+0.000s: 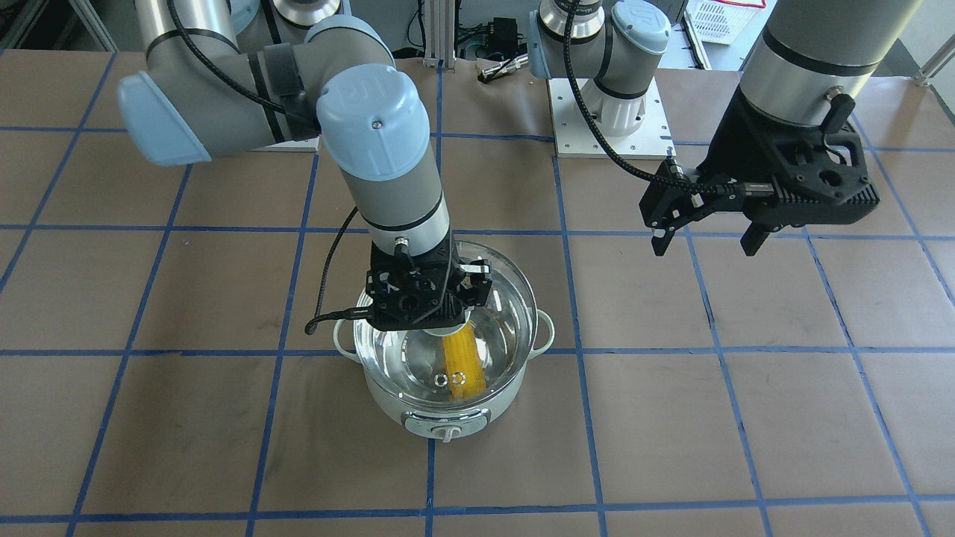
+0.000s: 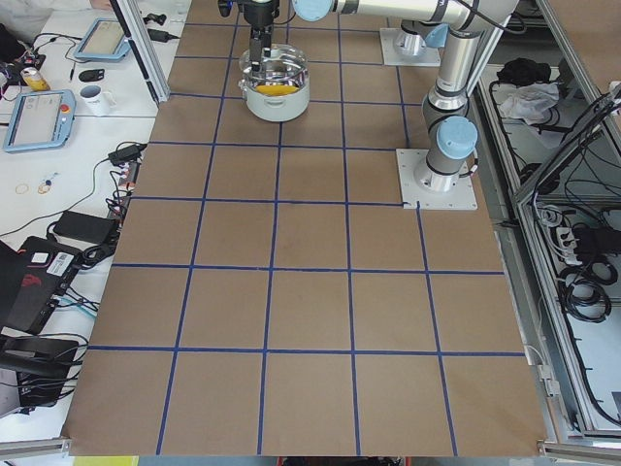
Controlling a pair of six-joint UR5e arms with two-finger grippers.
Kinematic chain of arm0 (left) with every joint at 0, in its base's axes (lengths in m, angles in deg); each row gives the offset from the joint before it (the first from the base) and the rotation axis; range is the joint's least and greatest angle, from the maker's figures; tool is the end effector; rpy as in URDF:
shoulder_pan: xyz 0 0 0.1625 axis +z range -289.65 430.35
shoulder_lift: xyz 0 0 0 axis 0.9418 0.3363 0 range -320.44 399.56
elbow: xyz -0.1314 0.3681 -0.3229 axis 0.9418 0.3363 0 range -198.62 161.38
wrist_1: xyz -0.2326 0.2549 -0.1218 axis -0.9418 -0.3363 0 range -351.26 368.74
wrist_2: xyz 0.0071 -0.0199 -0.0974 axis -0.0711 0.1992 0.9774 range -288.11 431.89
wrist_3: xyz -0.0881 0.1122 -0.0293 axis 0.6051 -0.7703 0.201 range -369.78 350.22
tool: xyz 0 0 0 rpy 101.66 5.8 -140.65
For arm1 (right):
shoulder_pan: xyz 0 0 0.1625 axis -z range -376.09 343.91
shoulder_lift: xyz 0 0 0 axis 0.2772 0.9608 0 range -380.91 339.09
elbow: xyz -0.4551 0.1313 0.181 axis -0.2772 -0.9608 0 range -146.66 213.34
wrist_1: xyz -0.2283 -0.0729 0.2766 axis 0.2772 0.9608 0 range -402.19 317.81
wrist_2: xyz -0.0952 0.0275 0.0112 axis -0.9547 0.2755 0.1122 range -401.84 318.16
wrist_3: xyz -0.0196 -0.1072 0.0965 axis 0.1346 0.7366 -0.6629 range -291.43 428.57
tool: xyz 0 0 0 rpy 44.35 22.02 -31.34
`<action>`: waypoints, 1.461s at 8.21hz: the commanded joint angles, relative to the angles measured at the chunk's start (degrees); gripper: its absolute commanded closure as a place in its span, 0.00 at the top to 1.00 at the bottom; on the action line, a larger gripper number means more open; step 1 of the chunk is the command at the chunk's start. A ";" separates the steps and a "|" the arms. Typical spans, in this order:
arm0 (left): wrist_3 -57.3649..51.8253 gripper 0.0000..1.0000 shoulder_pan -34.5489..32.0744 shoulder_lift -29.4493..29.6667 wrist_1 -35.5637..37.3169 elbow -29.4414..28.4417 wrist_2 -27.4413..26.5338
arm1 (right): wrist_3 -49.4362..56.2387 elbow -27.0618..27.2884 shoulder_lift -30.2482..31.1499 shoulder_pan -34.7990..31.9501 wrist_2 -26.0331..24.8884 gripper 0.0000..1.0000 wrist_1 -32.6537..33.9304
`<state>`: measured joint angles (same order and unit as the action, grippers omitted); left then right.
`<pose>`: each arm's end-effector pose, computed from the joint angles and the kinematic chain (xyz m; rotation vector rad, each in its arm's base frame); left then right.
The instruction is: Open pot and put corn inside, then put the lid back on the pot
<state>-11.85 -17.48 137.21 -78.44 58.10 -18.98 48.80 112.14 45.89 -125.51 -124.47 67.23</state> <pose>-0.1110 -0.5312 0.5691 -0.0042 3.1126 -0.2293 0.3596 -0.5631 0.4274 -0.0032 2.9749 -0.1174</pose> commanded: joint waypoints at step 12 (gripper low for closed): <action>4.01 1.00 -2.43 -4.31 -3.00 7.74 0.16 | 3.33 2.06 -1.23 -1.59 -2.19 0.08 2.02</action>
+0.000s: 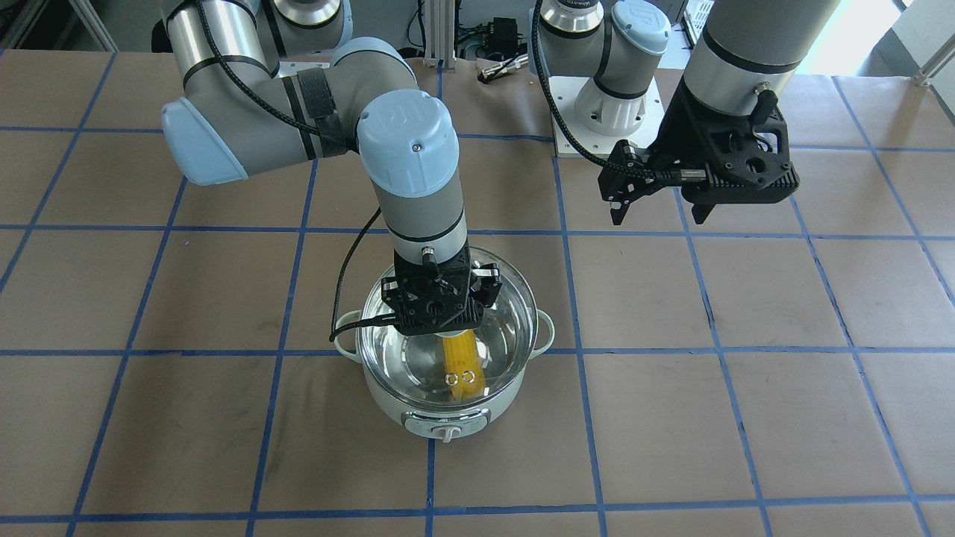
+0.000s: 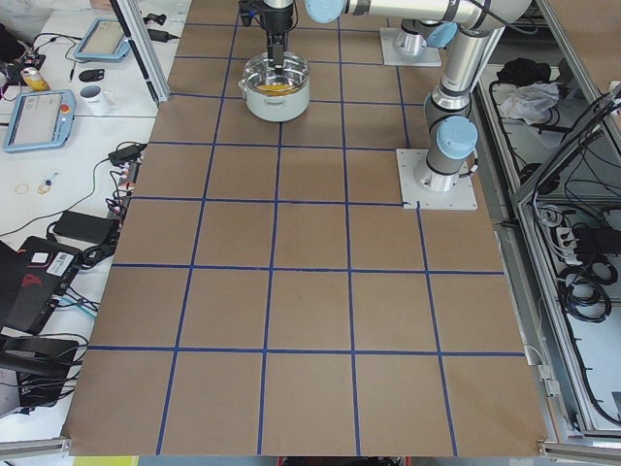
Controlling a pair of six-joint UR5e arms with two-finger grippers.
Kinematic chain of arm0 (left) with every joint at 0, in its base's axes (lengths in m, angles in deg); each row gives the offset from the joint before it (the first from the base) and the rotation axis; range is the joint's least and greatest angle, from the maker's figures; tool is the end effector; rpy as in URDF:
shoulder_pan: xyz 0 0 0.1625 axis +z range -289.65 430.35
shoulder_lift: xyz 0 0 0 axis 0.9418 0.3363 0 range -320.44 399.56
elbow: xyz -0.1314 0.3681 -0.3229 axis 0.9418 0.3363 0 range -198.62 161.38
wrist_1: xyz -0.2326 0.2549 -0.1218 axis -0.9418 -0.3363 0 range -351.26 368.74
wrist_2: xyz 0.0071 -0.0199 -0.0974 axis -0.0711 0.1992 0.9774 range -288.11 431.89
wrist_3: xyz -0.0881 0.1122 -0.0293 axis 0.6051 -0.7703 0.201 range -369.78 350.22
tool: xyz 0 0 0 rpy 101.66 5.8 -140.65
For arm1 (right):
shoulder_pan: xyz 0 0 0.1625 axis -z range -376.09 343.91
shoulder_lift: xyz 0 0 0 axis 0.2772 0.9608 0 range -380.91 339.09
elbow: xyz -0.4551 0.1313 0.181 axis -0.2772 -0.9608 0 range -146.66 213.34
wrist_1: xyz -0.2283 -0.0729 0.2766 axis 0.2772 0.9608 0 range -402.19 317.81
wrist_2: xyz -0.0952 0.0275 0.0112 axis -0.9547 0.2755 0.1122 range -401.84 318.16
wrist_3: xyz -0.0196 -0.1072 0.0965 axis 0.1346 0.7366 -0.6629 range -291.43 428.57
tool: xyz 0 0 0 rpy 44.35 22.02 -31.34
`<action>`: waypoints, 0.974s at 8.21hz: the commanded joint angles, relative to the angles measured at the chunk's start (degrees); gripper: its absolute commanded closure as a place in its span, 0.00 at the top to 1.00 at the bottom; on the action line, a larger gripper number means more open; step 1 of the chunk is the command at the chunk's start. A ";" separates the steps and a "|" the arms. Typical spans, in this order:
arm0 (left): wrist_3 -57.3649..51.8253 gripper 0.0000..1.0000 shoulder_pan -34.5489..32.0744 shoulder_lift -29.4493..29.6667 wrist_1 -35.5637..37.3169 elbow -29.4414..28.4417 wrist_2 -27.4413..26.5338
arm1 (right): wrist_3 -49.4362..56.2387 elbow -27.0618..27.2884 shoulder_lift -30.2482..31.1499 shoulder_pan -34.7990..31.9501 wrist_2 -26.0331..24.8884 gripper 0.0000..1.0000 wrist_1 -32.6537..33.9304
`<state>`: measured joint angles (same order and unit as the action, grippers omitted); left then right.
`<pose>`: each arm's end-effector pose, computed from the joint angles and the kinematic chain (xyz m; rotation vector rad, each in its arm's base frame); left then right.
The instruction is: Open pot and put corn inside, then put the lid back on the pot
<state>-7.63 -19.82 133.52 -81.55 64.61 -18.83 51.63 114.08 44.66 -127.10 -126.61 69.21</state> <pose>-0.1329 -0.4810 0.5440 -0.0543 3.1287 -0.0696 0.3711 -0.5575 0.4017 -0.1145 3.0158 -0.1104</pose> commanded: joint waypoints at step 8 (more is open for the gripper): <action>-0.39 1.00 -0.09 -0.10 0.20 1.15 0.02 | 0.59 0.82 -0.01 0.00 -0.05 0.23 1.81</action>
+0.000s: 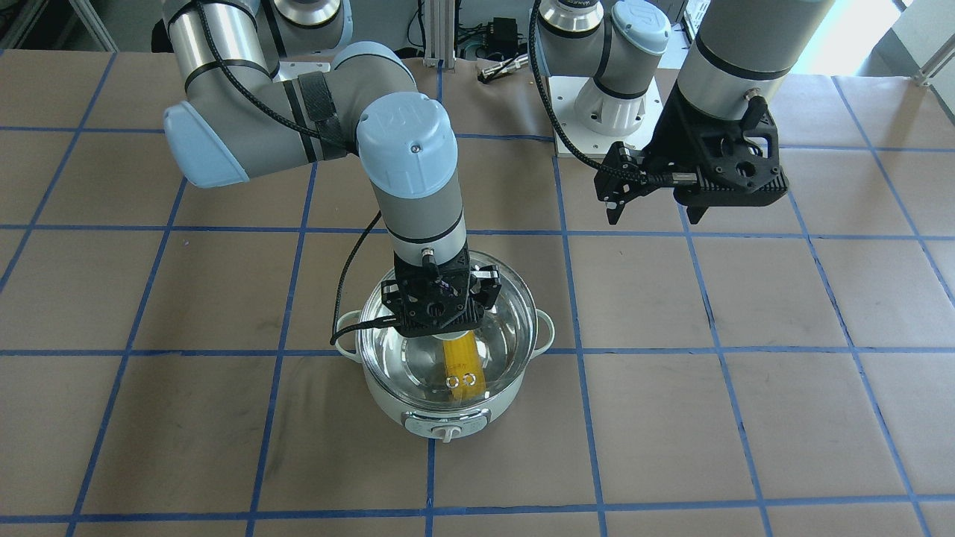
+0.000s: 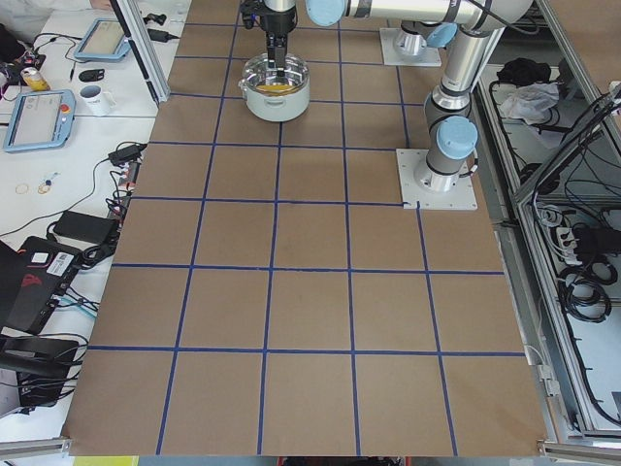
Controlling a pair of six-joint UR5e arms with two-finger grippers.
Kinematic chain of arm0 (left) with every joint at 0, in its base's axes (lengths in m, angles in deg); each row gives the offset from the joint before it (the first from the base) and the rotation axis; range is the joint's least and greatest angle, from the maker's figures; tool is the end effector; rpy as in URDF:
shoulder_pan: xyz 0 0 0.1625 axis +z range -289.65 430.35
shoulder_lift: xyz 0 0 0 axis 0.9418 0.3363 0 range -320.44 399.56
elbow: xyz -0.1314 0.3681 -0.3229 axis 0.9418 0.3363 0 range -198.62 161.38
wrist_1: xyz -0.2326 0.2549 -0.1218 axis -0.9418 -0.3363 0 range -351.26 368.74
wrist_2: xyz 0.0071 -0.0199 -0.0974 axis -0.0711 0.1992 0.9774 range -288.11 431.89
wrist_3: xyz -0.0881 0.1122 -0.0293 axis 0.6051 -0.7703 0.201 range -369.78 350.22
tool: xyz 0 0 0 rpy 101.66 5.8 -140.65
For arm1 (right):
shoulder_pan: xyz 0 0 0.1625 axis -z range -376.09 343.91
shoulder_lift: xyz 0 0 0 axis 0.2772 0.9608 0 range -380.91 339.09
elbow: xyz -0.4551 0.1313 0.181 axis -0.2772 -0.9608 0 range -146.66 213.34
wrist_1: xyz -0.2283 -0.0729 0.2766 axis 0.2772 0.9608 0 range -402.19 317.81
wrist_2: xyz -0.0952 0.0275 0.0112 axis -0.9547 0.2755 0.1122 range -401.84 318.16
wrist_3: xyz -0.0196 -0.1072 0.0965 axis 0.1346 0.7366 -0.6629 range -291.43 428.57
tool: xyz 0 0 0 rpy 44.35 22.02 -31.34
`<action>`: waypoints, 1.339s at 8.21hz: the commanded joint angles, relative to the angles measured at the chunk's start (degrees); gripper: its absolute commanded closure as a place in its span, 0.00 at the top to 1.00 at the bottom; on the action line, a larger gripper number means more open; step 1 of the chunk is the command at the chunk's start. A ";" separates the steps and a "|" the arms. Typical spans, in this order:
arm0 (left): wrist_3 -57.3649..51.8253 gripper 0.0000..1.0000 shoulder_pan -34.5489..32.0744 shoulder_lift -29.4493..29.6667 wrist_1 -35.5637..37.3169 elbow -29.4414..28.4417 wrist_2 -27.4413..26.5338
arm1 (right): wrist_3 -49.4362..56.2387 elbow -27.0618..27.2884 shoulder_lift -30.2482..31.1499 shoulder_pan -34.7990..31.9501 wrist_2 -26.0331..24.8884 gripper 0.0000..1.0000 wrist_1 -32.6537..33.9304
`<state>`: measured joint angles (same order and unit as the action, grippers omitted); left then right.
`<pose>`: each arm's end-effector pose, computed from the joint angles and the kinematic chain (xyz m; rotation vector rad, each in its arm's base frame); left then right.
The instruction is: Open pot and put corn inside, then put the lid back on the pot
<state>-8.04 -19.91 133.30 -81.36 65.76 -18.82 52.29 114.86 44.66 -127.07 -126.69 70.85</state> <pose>-0.1336 -0.4772 0.5372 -0.0405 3.1292 -0.0493 0.3709 -0.5585 0.3990 -0.1318 3.0112 -0.1335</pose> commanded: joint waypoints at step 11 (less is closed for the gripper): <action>-0.06 1.00 0.00 0.13 0.01 0.00 0.00 | 0.81 0.13 0.53 1.11 0.30 0.63 0.16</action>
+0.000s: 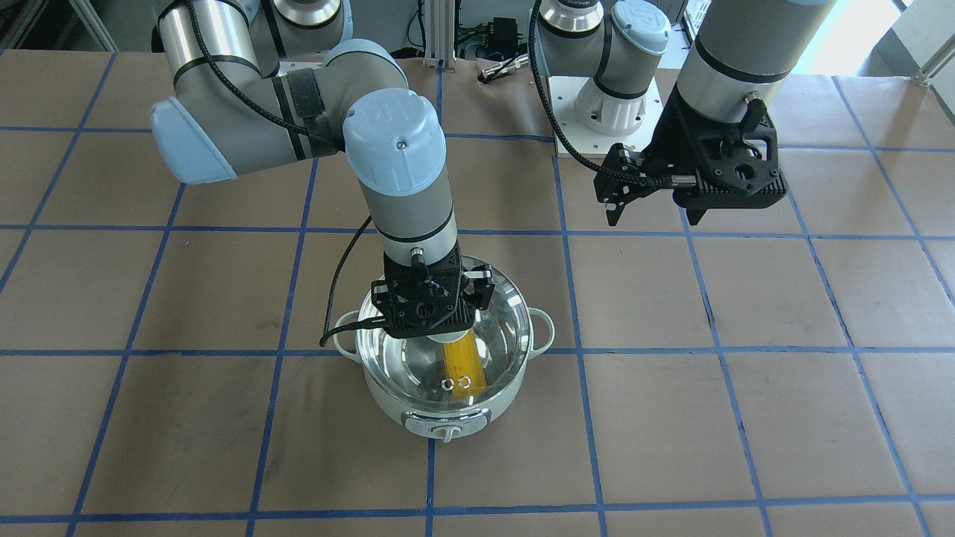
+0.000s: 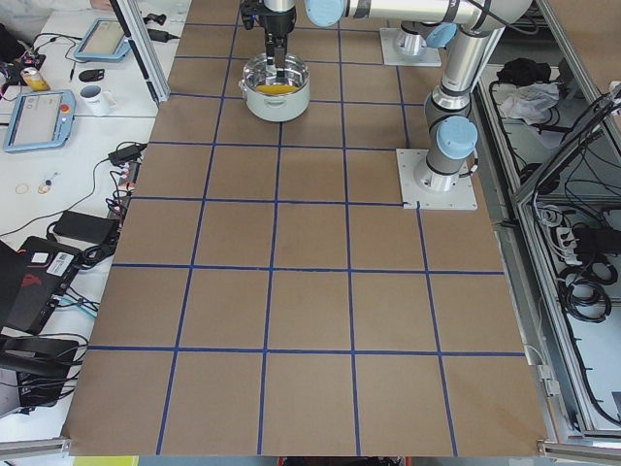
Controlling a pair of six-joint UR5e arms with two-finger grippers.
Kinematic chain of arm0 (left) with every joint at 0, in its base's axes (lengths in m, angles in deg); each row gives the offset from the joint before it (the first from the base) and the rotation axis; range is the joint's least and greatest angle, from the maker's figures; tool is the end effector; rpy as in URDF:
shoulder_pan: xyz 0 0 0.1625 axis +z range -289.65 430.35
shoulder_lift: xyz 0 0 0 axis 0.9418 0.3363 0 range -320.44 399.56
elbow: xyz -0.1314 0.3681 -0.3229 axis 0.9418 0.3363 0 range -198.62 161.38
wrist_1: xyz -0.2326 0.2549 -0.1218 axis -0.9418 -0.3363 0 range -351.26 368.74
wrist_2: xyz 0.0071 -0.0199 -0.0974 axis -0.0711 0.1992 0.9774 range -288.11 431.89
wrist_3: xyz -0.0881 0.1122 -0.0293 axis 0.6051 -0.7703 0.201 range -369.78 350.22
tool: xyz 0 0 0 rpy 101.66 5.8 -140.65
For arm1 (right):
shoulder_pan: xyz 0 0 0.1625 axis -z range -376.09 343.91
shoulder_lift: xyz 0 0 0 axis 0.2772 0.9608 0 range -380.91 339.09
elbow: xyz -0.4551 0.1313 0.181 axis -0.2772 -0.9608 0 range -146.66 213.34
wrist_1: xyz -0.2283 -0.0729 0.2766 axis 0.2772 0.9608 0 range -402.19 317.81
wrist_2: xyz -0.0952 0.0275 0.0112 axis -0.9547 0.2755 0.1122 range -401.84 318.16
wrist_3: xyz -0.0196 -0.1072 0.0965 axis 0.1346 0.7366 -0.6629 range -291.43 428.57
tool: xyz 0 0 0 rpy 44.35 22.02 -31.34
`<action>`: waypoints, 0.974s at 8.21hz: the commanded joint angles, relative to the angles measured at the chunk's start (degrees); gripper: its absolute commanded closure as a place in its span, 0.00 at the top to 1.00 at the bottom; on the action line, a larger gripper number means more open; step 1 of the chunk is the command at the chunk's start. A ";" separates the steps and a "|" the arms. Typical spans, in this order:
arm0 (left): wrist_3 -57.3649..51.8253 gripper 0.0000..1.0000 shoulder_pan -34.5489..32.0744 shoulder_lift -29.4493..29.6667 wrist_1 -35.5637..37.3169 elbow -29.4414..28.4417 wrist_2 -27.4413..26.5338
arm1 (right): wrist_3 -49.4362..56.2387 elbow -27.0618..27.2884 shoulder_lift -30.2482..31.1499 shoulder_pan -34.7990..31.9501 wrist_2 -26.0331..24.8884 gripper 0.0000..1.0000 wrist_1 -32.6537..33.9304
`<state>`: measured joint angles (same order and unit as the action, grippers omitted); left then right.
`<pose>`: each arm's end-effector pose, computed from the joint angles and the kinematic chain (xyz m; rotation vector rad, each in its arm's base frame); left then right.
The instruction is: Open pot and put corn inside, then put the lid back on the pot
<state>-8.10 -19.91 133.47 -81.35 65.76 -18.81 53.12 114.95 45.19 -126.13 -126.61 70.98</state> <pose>-0.1337 -0.4784 0.5358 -0.0388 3.1294 -0.0449 0.3611 -0.5623 0.4046 -0.1296 3.0075 -0.1499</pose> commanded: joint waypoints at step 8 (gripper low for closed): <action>0.00 1.00 0.00 0.40 0.00 0.00 0.00 | 10.51 -1.01 14.98 14.21 -1.70 1.00 -16.60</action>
<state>-8.15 -19.91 133.81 -81.35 65.76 -18.82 59.82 113.96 53.49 -116.47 -126.17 63.51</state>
